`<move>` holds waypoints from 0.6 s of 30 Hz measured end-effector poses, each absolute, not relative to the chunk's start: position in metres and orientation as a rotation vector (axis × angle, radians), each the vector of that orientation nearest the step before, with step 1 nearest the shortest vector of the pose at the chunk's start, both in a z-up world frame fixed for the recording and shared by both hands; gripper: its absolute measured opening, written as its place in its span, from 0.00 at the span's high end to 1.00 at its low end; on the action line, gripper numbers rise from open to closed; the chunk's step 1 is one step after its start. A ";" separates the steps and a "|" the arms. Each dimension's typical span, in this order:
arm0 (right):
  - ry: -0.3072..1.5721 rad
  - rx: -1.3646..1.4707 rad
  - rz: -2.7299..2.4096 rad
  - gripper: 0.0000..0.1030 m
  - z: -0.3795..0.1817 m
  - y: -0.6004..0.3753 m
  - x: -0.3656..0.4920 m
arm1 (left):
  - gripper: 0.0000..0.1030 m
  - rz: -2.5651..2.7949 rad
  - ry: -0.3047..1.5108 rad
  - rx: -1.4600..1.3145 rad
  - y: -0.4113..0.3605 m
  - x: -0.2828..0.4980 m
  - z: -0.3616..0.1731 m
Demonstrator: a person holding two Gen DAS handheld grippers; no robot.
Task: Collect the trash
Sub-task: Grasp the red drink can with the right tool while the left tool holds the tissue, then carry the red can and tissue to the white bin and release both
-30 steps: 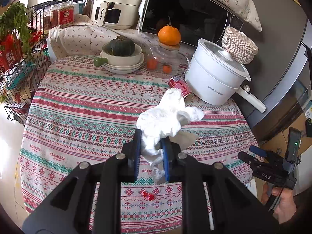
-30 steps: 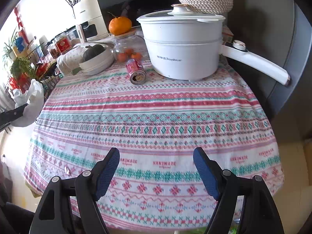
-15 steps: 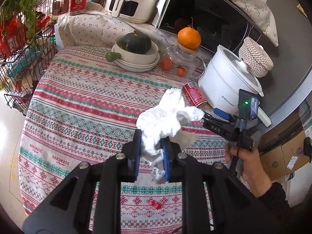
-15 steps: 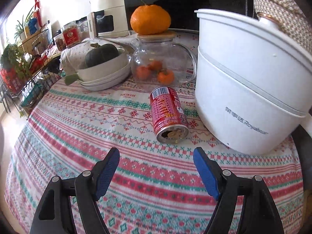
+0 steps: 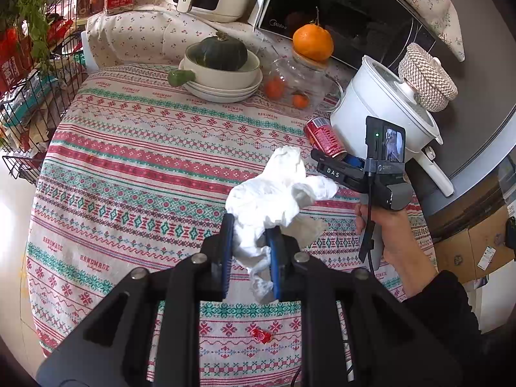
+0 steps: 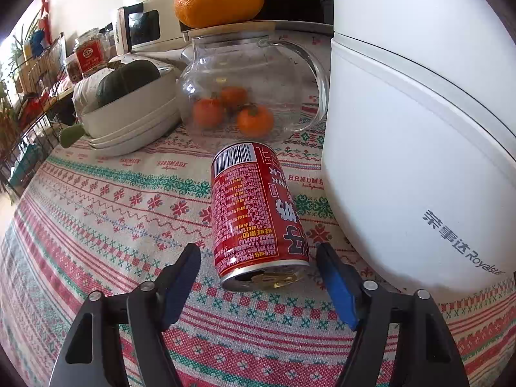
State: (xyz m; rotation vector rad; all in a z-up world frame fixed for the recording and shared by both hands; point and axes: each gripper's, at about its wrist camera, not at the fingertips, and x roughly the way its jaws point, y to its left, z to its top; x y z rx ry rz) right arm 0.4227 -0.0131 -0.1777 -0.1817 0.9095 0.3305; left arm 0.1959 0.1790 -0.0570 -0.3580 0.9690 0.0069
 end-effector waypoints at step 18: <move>0.867 -0.289 0.364 0.48 -0.087 -0.027 0.307 | 0.80 -0.123 0.940 -0.279 0.138 0.169 -0.039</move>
